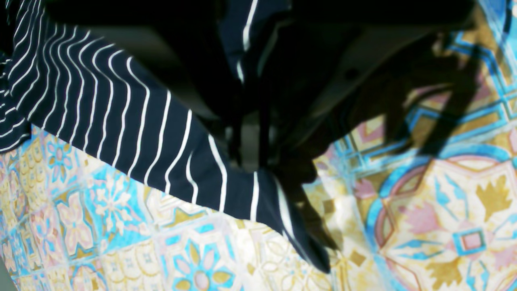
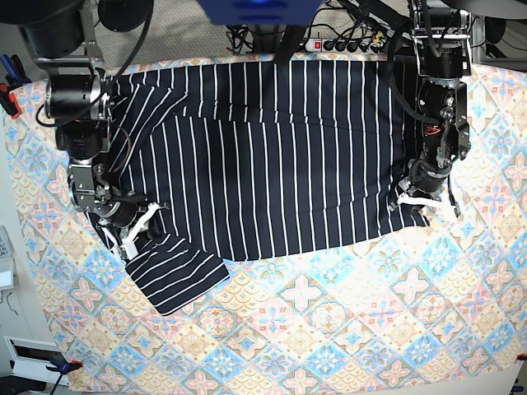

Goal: Fold the T-shirt properly
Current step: 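Lift both grippers and fold the shirt lengthwise toward the robot base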

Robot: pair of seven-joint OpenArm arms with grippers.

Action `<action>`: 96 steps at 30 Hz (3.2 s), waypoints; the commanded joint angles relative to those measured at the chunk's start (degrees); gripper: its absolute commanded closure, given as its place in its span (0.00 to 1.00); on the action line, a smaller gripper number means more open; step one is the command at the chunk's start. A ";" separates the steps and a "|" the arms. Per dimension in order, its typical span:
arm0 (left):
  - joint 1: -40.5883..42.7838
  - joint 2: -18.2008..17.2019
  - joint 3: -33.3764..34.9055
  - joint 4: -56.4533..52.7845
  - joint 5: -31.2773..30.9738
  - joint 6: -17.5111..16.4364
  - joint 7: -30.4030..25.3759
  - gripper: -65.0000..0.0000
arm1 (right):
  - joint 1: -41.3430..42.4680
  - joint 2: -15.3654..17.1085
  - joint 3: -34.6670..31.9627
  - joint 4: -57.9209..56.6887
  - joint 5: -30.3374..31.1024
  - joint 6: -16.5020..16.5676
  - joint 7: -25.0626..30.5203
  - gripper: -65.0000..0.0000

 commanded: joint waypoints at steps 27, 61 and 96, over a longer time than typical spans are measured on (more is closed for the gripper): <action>9.02 -4.47 -0.29 12.33 -7.10 -0.45 -0.90 1.00 | -25.39 0.65 19.21 58.05 -0.77 3.95 -25.64 0.98; 30.56 -4.65 -3.46 28.33 -6.39 -0.45 -0.55 1.00 | -49.04 0.56 27.04 76.33 -0.68 3.95 -27.58 0.98; 29.94 -4.65 -1.52 20.95 -6.48 -0.27 0.94 0.67 | -46.49 -2.69 36.09 79.41 -0.77 3.95 -24.24 0.74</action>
